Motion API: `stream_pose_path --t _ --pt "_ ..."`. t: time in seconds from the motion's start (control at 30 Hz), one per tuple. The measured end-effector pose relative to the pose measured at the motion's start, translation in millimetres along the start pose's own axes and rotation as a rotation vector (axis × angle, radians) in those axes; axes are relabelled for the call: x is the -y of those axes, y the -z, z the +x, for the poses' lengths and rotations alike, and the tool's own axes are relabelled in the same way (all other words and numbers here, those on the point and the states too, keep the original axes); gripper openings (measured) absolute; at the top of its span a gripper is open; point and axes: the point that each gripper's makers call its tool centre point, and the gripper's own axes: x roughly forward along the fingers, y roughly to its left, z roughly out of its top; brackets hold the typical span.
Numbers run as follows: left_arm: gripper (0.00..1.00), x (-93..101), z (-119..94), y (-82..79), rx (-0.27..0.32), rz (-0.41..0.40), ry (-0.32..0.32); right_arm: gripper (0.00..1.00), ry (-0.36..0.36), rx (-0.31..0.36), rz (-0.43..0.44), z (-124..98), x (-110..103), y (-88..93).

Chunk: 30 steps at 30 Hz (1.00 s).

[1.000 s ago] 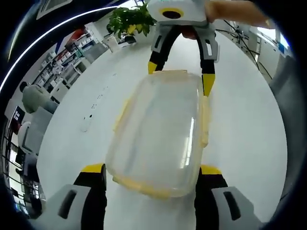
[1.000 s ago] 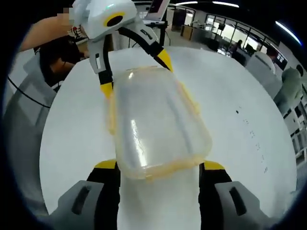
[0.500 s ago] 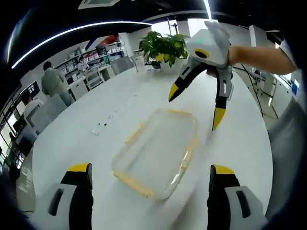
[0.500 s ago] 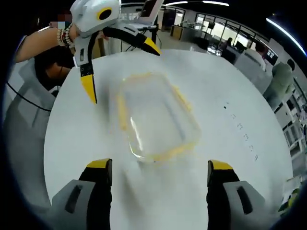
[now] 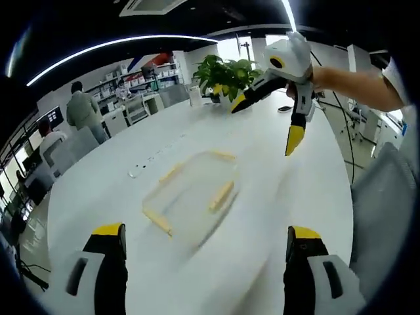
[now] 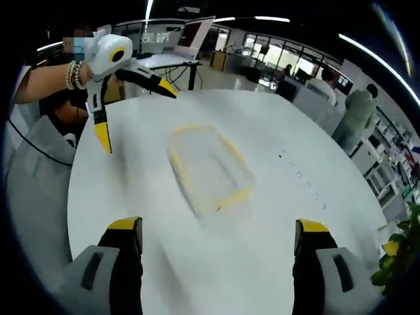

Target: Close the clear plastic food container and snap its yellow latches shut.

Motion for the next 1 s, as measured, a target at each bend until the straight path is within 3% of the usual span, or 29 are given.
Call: stream_pose_path --t 0.13,0.2,0.5,0.6,0.67,0.8,0.83,1.0 --pt "0.99 10.8 -23 0.2 0.041 -0.040 -0.025 0.98 0.039 0.039 0.031 -18 -6 2.7" --pt "0.99 26.8 -35 3.5 0.069 -0.073 -0.005 1.00 0.058 0.057 0.043 -26 -10 4.5" --pt "0.99 58.9 -87 28.6 0.116 -0.126 -0.073 1.00 0.169 0.184 0.143 -60 -17 7.3" --pt "0.99 63.2 -101 38.8 0.128 -0.154 -0.102 1.00 0.203 0.260 0.190 -75 -21 2.8" --pt "0.99 61.1 -114 48.0 0.131 -0.143 -0.162 0.99 0.222 0.297 0.222 -87 -29 5.2" --pt "0.99 65.2 -131 55.6 0.145 -0.146 -0.207 0.99 0.234 0.317 0.268 -99 -42 17.2" --pt "0.99 63.0 -137 54.2 0.184 -0.163 -0.242 0.99 0.249 0.317 0.277 -103 -46 22.4" --pt "0.98 65.0 -147 55.0 0.247 -0.184 -0.267 0.95 0.303 0.324 0.292 -114 -65 42.1"
